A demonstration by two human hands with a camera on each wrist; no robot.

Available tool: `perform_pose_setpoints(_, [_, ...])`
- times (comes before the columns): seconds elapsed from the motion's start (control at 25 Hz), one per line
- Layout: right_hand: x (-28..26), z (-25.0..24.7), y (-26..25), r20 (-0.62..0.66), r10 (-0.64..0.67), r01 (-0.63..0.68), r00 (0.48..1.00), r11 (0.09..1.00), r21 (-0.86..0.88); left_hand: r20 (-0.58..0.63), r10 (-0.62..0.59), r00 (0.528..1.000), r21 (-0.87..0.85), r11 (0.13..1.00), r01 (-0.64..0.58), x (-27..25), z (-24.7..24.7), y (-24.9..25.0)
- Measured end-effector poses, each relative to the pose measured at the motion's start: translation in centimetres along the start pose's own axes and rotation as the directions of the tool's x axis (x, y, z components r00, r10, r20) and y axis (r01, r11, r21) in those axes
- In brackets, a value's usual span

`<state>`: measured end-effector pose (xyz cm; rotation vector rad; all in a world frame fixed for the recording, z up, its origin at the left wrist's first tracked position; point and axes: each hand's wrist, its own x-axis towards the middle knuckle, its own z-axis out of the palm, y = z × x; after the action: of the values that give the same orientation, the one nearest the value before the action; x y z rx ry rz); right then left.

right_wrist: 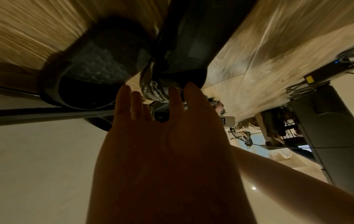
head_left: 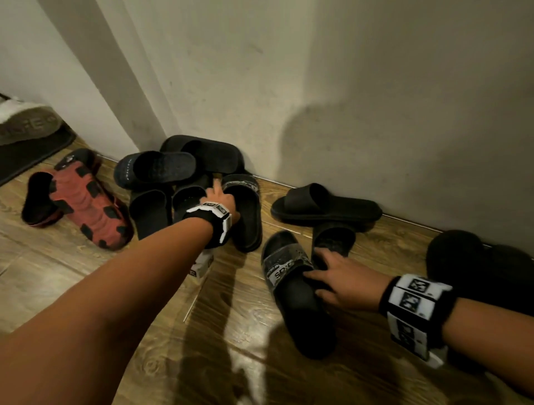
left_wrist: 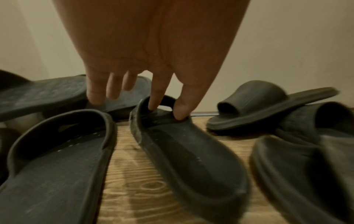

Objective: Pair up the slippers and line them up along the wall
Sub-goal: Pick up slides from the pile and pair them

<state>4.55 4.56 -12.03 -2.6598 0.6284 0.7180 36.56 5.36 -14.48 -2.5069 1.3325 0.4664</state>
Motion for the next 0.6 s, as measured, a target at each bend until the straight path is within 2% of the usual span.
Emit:
perform_pose_setpoints(0.08, [1.1,0.0,-0.4,0.072,0.018,-0.016,0.997,1.000,-0.027,0.040,0.021,0.999,-0.010,1.000,-0.021,1.4,0.2,-0.6])
perform_pose_setpoints(0.16, [1.3,0.4,-0.4,0.092,0.017,-0.019,0.996,1.000,0.016,0.030,0.047,0.998,-0.021,0.999,-0.046,2.2,0.1,-0.8])
perform_pose_setpoints(0.32, [-1.3,1.6,0.3,0.055,0.000,-0.008,0.998,0.990,0.143,-0.118,0.110,0.987,0.047,0.993,-0.105,2.2,-0.3,-0.2])
perform_pose_setpoints(0.44, [-4.4,1.8,1.8,0.012,0.040,-0.042,0.999,0.979,0.200,-0.250,0.214,0.944,0.181,0.968,-0.172,1.3,-1.7,-0.6])
perform_pose_setpoints(0.6, [-8.8,0.5,4.3,-0.004,0.128,-0.123,0.992,0.963,0.241,-0.315,0.326,0.891,0.209,0.940,-0.270,-0.8,-3.9,-1.2])
